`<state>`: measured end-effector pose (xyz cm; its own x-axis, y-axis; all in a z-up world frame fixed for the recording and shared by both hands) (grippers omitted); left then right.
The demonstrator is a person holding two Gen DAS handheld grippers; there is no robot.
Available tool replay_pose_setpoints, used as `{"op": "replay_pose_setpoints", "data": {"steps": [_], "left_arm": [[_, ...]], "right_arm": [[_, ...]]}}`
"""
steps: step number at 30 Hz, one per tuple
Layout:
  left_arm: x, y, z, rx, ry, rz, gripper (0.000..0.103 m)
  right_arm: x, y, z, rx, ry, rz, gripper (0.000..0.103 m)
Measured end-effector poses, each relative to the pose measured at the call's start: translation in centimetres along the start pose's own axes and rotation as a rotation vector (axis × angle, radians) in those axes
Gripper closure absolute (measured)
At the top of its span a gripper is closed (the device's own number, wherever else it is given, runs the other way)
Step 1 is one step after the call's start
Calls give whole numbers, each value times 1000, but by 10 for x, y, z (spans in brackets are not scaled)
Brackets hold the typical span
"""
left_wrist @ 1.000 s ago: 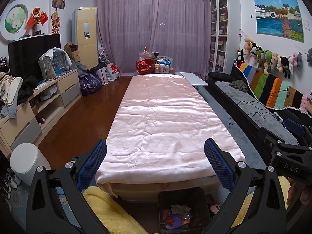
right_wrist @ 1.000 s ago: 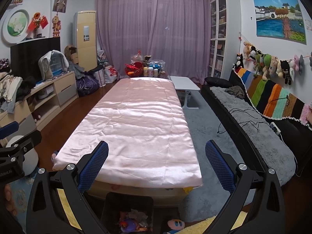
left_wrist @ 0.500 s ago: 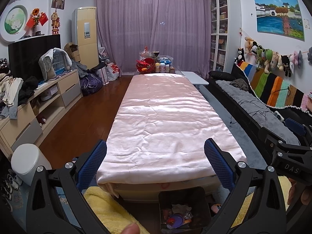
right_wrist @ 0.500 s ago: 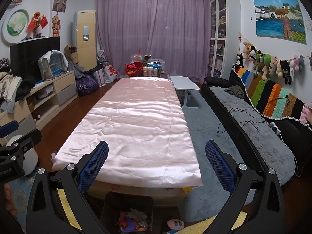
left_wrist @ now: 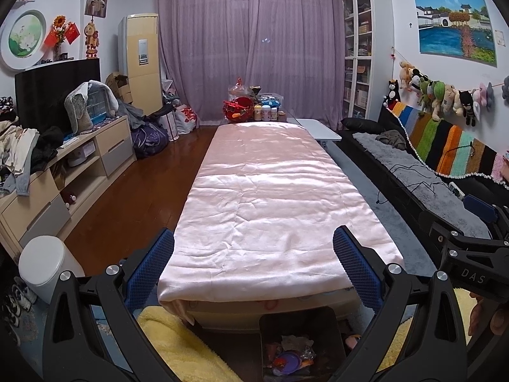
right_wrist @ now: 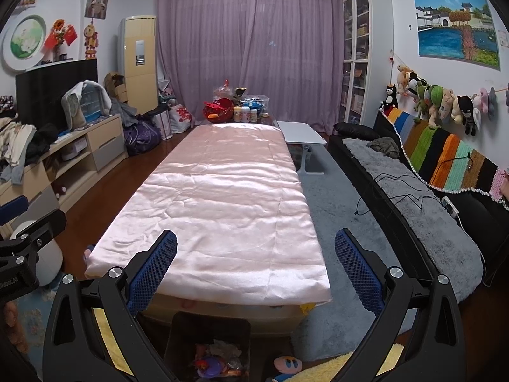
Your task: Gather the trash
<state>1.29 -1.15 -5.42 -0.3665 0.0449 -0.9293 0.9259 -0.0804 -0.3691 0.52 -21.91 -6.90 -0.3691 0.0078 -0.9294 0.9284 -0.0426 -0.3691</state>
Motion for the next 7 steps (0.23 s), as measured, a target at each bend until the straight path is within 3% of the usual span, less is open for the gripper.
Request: {"op": "replay_pose_setpoints", "data": {"steps": [7], "left_arm": [[3, 4, -3, -18, 2, -24, 8]], "right_arm": [[4, 1, -1, -2, 0, -4, 3]]}}
Point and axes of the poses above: each gripper's, at about its wrist camera, not at the fingertips, and y roughly the way its jaws point, z to its right, x to its underside, the point moved 8 cm from there along y, roughly the way its jaws point, and after that the axes turned 8 degrees about z, right-handed, at the moved point
